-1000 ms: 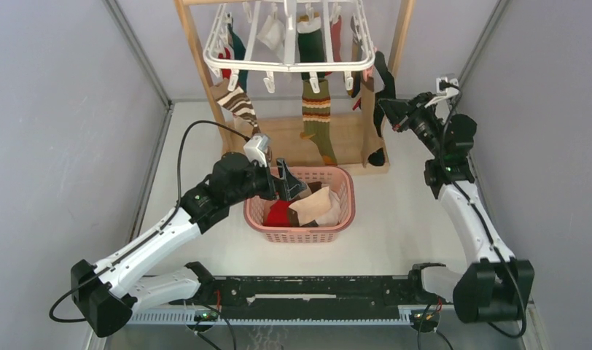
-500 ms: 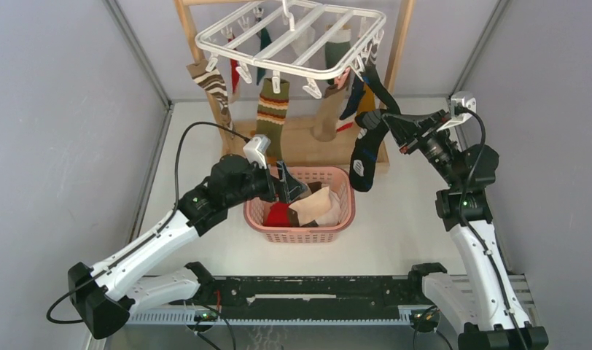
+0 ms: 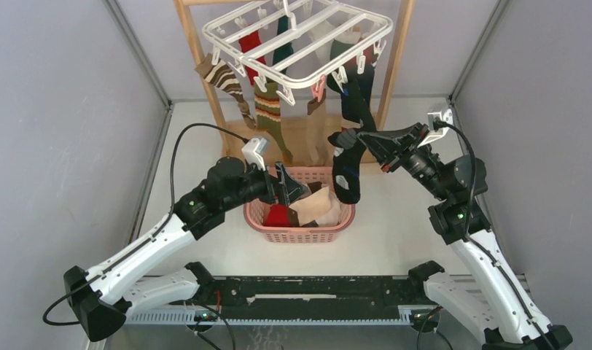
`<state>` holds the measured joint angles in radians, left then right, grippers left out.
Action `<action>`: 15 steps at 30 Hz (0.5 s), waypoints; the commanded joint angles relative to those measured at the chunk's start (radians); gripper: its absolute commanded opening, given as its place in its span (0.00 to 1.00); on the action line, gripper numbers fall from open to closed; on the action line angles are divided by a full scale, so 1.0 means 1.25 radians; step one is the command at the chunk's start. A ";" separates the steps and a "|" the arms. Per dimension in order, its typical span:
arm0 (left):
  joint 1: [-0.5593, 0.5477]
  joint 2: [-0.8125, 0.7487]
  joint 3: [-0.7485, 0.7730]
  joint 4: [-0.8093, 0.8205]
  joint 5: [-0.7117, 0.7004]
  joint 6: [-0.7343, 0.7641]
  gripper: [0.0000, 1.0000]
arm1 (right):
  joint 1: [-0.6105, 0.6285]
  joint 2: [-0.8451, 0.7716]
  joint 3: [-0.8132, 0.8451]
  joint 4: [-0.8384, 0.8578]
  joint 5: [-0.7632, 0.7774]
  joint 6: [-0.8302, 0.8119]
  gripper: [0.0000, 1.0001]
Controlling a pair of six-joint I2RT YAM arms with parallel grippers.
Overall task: Remove the socks clipped to the hanger
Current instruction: Remove the sock from the hanger.
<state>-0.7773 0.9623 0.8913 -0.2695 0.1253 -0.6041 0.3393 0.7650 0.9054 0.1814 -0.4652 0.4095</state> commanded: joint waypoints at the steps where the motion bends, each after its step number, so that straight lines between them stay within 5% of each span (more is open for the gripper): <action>1: -0.019 -0.019 0.015 0.058 0.009 -0.005 1.00 | 0.082 -0.004 0.014 0.028 0.057 -0.027 0.00; 15: -0.071 -0.032 -0.013 0.180 0.018 0.006 1.00 | 0.234 0.096 0.027 0.106 0.118 -0.012 0.00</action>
<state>-0.8566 0.9482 0.8913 -0.1627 0.1379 -0.6033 0.6056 0.8650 0.9054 0.2035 -0.3374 0.3874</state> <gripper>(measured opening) 0.996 0.047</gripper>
